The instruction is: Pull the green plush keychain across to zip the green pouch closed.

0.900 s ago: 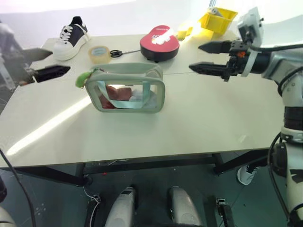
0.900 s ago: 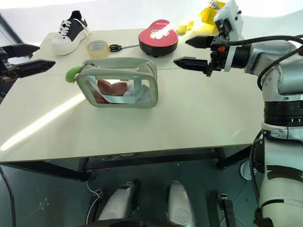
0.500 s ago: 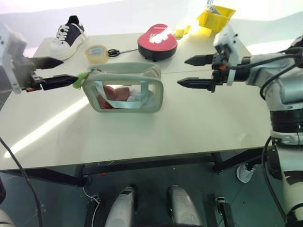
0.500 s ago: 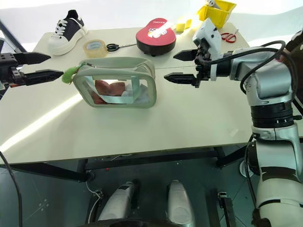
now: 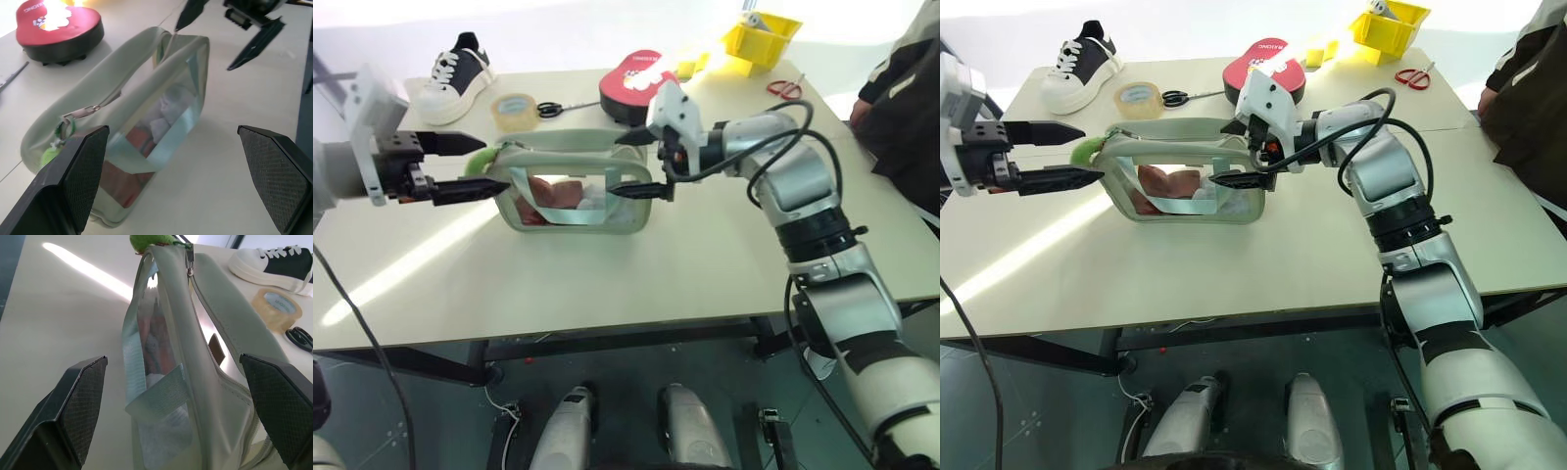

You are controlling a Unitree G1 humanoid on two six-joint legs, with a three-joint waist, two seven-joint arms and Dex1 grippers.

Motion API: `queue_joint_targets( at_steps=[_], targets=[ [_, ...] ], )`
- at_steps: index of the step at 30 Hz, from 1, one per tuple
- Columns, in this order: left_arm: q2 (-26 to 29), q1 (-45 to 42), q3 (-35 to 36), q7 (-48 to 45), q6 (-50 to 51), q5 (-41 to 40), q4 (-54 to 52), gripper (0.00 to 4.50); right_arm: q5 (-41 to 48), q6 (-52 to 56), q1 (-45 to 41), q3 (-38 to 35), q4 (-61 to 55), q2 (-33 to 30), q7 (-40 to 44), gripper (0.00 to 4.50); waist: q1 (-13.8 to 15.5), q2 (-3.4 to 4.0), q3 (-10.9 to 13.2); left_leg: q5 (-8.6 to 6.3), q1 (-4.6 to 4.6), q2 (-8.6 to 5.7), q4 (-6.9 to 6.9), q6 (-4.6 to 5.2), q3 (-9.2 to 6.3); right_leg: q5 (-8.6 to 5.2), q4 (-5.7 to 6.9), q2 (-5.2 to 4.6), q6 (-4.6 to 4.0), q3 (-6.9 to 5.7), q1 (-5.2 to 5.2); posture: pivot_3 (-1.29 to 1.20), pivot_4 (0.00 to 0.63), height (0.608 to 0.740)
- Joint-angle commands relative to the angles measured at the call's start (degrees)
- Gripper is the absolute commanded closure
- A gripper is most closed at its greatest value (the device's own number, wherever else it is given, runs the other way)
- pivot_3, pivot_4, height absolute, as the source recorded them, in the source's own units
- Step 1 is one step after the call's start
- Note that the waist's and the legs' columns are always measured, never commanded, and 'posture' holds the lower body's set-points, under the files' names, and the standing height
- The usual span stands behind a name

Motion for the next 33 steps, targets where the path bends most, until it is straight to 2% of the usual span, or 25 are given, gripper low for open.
queue_joint_targets(
  at_steps=[1,3,7,16,20,27,33],
  targets=[
    [1.21,1.25,3.39,0.82,0.47,-1.31,-2.91,0.0,-2.04,-4.23,-2.58,-0.11,2.54,0.31,1.22,1.35,-0.05,0.0,0.0,0.0,0.0,0.0,0.0,-0.01,0.0,0.0,0.03,0.0,0.0,0.0,-0.02,0.0,0.15,0.74],
    [1.2,1.27,4.32,2.0,0.75,-1.69,-2.82,0.0,-3.05,-6.22,-3.1,-0.03,4.48,0.35,1.85,2.56,-0.06,0.0,0.0,0.01,0.0,0.01,0.0,-0.01,-0.01,0.0,0.09,0.01,-0.01,0.0,-0.05,0.0,0.15,0.74],
    [1.3,2.44,5.21,2.89,0.61,-1.54,-2.2,0.0,-4.2,-8.59,-3.49,-0.4,6.42,0.44,2.44,4.43,-0.12,0.0,0.0,0.01,0.02,0.01,-0.01,-0.02,-0.02,0.0,0.11,0.04,-0.01,0.0,-0.06,0.0,0.15,0.74],
    [3.9,6.04,9.18,3.45,-0.3,-0.54,0.74,0.0,-3.23,-13.93,-0.9,-1.5,3.96,-7.01,13.78,4.48,0.32,0.01,0.0,0.01,0.01,-0.01,0.0,-0.02,-0.02,-0.01,0.09,0.02,0.0,0.01,-0.04,0.0,0.15,0.74],
    [4.04,6.7,8.74,3.12,-1.33,-0.25,1.09,0.0,-3.3,-14.85,-0.77,-1.85,4.82,-7.61,15.73,4.48,-0.01,0.01,0.0,0.01,0.04,0.02,0.0,-0.03,-0.02,-0.01,0.1,0.05,-0.01,0.0,-0.03,0.0,0.15,0.74],
    [0.85,4.1,4.16,5.71,-4.21,2.7,4.31,0.0,-4.71,-17.55,-2.34,-2.74,10.56,-5.78,13.41,4.48,-0.02,0.01,0.0,0.02,0.05,0.02,-0.01,-0.03,-0.02,-0.01,0.12,0.05,-0.02,0.01,-0.03,0.0,0.15,0.74],
    [-3.88,5.34,-0.35,7.89,-9.18,7.2,5.07,0.0,-4.76,-17.01,-2.09,-3.4,10.0,-4.97,12.17,4.48,-0.12,0.0,0.0,0.02,0.09,0.02,-0.01,-0.04,0.0,0.0,0.15,0.05,-0.02,0.04,-0.02,0.0,0.15,0.74]
  ],
)
